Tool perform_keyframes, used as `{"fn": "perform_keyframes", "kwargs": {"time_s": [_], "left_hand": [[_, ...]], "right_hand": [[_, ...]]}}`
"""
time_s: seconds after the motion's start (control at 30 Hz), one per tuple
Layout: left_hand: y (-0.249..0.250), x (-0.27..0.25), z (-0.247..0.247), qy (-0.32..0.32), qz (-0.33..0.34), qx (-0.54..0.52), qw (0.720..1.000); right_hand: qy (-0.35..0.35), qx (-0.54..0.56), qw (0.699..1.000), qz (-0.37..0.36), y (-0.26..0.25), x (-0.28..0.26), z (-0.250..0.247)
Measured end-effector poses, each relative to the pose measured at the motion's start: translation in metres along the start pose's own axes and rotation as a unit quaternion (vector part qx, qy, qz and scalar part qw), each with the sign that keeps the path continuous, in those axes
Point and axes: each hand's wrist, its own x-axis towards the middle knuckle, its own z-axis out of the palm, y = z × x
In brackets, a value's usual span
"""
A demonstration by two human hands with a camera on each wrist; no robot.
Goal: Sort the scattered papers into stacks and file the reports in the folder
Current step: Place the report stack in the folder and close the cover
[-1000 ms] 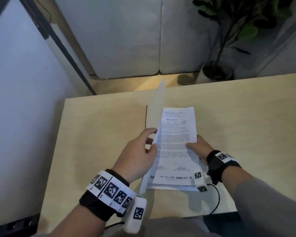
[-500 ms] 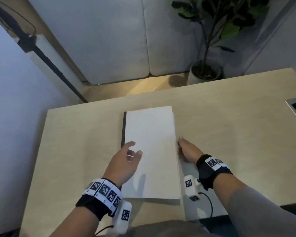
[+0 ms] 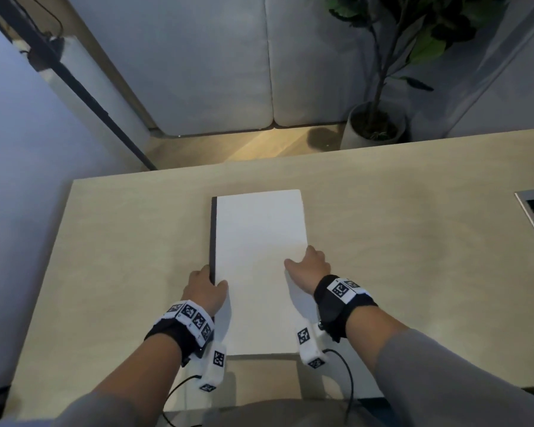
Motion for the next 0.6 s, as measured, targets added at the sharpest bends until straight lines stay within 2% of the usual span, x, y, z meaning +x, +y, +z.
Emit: {"fn": "perform_keyframes", "kwargs": {"time_s": [0.27,0.6], "left_hand": [[0.030,-0.020,0.042,-0.023,0.018,-0.064,0.998],[0.033,-0.011,0.040,-0.006,0.040,-0.062,0.997]], "right_hand": [[-0.008,0.037,0.999,-0.010,0.031,0.017,-0.061],[-0.042,0.044,0.998,-0.006,0.037,0.016,-0.067]]}}
